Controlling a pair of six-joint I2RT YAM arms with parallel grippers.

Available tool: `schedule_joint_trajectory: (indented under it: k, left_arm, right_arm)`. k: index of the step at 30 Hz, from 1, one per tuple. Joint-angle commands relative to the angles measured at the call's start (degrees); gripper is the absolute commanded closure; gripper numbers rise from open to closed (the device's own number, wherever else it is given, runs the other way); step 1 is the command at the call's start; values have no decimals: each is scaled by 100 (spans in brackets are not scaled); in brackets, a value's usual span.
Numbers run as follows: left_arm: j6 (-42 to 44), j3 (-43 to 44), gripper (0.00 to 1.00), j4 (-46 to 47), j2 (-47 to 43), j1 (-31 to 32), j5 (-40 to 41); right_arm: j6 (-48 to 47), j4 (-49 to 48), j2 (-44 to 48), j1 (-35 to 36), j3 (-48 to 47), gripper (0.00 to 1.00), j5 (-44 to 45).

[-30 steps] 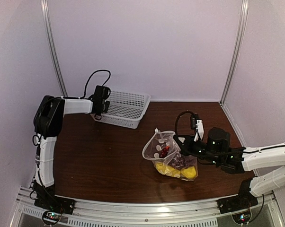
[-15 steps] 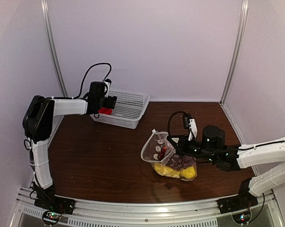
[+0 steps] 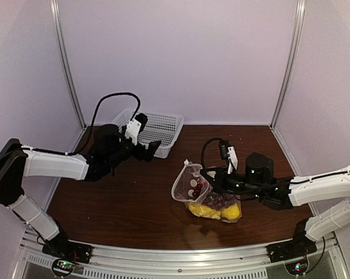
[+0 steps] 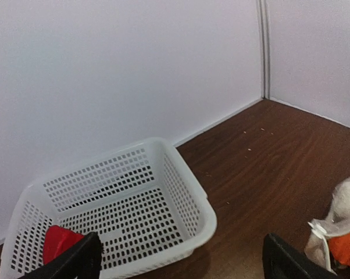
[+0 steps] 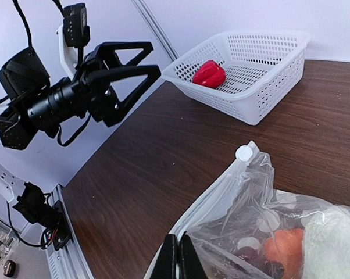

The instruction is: Open the zip-top bag and remove the fake food

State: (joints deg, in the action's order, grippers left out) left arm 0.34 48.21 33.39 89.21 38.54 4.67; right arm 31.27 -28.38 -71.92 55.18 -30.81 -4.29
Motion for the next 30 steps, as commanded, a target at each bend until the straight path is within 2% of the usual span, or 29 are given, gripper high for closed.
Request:
schedule_joint_trajectory:
  k: [1, 7, 13, 18, 23, 27, 30]
  left_arm:
    - [99, -880, 2, 954, -623, 366, -984]
    - [456, -1787, 4, 1673, -898, 1011, -1512]
    - [1202, -1821, 7, 1813, -422, 2105, -1662]
    - [1488, -1436, 20, 1832, 233, 2534, -1834]
    - [1866, -851, 44, 1592, 971, 2772, -1719]
    - [2064, -524, 49, 1587, 1388, 2796, -1564]
    - [2367, -250, 48, 1322, 1671, 2798, -1528]
  right_arm:
    - [-114, -78, 64, 90, -68, 100, -283]
    - [-185, -293, 254, 124, 188, 100, -688]
    - [-305, -127, 562, 122, 365, 100, -1113]
    - [-368, -44, 686, 120, 405, 100, -1317]
    - [-378, 16, 667, 124, 361, 100, -1304]
    - [-363, -24, 628, 133, 331, 100, -1334]
    - [-349, -27, 618, 132, 331, 100, -1357]
